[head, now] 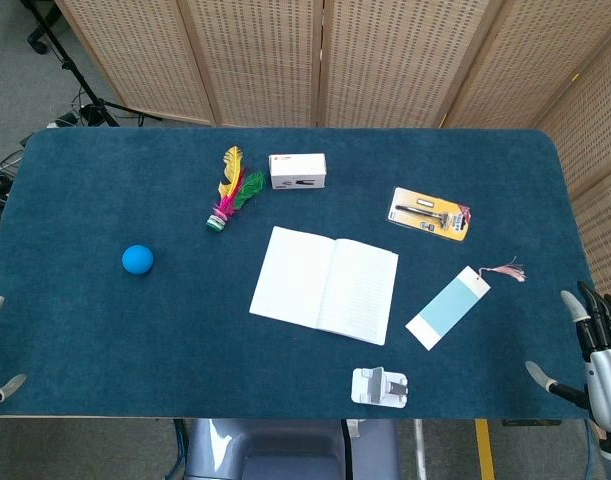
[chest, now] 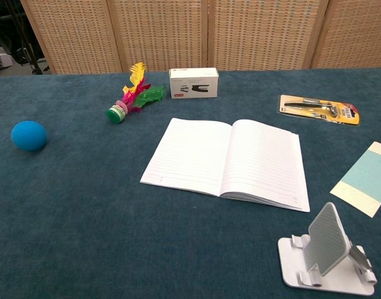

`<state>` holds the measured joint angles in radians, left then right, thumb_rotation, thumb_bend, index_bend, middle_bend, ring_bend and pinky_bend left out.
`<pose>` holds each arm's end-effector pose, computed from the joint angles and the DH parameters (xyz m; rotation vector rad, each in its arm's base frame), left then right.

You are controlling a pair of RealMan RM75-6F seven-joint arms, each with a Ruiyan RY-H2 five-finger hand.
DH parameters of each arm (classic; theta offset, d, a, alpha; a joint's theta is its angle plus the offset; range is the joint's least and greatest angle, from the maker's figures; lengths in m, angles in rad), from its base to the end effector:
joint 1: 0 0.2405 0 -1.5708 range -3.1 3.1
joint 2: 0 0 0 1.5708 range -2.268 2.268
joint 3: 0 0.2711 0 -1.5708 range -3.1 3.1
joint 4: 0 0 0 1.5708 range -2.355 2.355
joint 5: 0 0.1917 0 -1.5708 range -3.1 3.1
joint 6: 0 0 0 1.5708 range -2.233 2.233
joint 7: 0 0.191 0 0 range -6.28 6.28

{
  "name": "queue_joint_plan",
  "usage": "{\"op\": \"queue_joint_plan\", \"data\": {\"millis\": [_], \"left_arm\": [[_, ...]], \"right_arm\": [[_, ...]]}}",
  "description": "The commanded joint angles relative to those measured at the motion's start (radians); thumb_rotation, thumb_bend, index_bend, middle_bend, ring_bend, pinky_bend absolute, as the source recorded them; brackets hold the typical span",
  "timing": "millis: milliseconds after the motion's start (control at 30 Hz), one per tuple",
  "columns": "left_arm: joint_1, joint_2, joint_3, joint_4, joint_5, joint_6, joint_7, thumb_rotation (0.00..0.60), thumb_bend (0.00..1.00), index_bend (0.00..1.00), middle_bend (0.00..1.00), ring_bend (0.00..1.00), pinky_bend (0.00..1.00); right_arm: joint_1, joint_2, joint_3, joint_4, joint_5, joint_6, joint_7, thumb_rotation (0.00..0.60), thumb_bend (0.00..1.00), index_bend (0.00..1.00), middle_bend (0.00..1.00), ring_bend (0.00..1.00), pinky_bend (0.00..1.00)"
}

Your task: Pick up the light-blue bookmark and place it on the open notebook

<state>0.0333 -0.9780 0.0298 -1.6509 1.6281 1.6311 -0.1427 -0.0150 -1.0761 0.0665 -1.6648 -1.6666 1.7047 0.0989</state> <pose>-0.3128 0.1746 0.2249 -1.3781 -0.9166 -0.9567 -0.2836 -0.1947 0.2204 1.3066 -0.8031 1.1537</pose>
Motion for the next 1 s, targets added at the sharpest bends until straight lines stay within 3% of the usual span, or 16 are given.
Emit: {"op": "queue_joint_plan", "data": {"millis": [33,267,500,600,700,800,1000], "left_arm": [[-0.001,-0.001,-0.002,-0.002,-0.005,-0.004,0.006,0.600,0.00,0.00,0.00,0.00,0.00],[-0.007,-0.002,-0.006,-0.006,-0.016,-0.017,0.011,0.600,0.00,0.00,0.00,0.00,0.00],[-0.017,-0.012,-0.020,-0.011,-0.043,-0.037,0.031,0.600,0.00,0.00,0.00,0.00,0.00],[-0.021,-0.017,-0.025,-0.021,-0.051,-0.044,0.052,0.600,0.00,0.00,0.00,0.00,0.00],[-0.023,-0.025,-0.031,-0.030,-0.063,-0.047,0.080,0.600,0.00,0.00,0.00,0.00,0.00],[-0.023,-0.033,-0.035,-0.034,-0.075,-0.050,0.100,0.600,0.00,0.00,0.00,0.00,0.00],[-0.030,-0.043,-0.041,-0.042,-0.089,-0.063,0.131,0.600,0.00,0.00,0.00,0.00,0.00]], "right_arm": [[0.002,0.007,-0.005,-0.006,0.003,-0.012,-0.012,0.600,0.00,0.00,0.00,0.00,0.00],[0.011,0.017,-0.003,-0.019,0.028,-0.044,-0.025,0.600,0.00,0.00,0.00,0.00,0.00],[0.129,0.129,-0.004,0.008,0.019,-0.248,0.042,0.600,0.00,0.00,0.00,0.00,0.00],[0.223,0.159,-0.007,0.083,-0.019,-0.376,0.110,0.600,0.00,0.00,0.00,0.00,0.00],[0.343,0.131,-0.031,0.237,-0.093,-0.516,0.236,0.600,0.00,0.00,0.00,0.00,0.00],[0.406,0.058,-0.056,0.405,-0.172,-0.522,0.311,0.600,0.00,0.01,0.00,0.00,0.00],[0.453,-0.046,-0.085,0.605,-0.245,-0.473,0.370,0.600,0.00,0.12,0.00,0.00,0.00]]}}
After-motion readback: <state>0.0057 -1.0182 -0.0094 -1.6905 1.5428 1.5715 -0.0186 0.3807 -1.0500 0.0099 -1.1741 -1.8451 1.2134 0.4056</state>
